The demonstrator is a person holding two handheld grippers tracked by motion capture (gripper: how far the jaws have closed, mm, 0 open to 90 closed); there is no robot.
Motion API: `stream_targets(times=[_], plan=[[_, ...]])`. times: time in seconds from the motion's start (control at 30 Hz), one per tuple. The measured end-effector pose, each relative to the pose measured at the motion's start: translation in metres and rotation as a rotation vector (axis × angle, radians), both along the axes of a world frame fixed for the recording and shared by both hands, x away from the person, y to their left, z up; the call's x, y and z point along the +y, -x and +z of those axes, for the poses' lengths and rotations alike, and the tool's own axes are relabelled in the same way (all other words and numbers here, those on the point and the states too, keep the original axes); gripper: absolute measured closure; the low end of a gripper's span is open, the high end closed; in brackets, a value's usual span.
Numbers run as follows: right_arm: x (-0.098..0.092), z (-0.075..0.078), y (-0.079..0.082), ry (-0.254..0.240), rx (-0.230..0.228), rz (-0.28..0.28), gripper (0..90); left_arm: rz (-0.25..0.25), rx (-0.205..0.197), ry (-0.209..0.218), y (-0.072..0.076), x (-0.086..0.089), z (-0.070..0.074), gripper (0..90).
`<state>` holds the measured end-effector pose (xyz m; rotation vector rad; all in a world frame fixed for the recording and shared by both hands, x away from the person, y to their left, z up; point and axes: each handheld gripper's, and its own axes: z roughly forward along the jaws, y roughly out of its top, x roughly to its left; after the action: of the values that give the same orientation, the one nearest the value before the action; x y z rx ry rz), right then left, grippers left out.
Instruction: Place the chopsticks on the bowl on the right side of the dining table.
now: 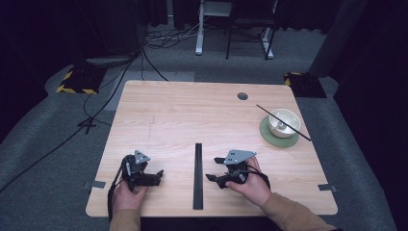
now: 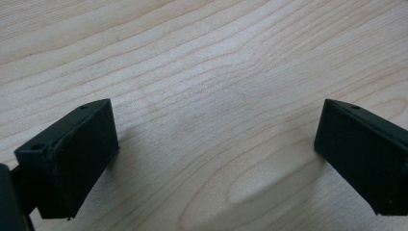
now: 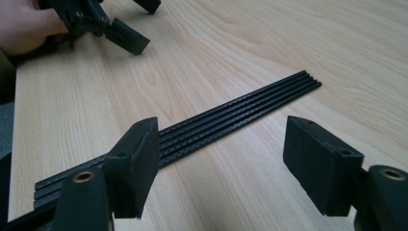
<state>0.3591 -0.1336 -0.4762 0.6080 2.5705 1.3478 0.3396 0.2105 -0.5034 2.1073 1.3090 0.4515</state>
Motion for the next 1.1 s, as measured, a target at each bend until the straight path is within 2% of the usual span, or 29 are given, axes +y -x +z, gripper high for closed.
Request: stream_targets(times=[0.2,0.23,0.47,0.63,0.77,0.9,1.1], plan=[[0.009,-0.009,0.004,0.013,0.010,-0.007,29.7,0.000,0.000,0.000,0.000,0.000,0.000,1.7],[0.011,-0.010,0.006,0.012,0.018,-0.023,29.7,0.000,-0.002,0.000,0.000,0.000,0.000,1.7],[0.021,-0.020,0.008,0.051,0.013,-0.019,30.0,0.000,0.000,0.000,0.000,0.000,0.000,1.7],[0.024,-0.022,0.010,0.056,0.024,-0.030,30.0,0.001,0.000,0.000,0.000,0.000,0.000,1.7],[0.026,-0.024,0.010,0.050,0.012,-0.026,30.0,0.000,0.000,0.000,0.000,0.000,0.000,1.7],[0.024,-0.024,0.008,0.079,-0.008,-0.014,30.6,0.000,-0.002,0.000,0.000,0.000,0.000,1.7],[0.028,-0.026,0.011,0.058,0.014,-0.036,30.6,0.001,-0.003,0.000,0.000,0.000,0.000,1.7]])
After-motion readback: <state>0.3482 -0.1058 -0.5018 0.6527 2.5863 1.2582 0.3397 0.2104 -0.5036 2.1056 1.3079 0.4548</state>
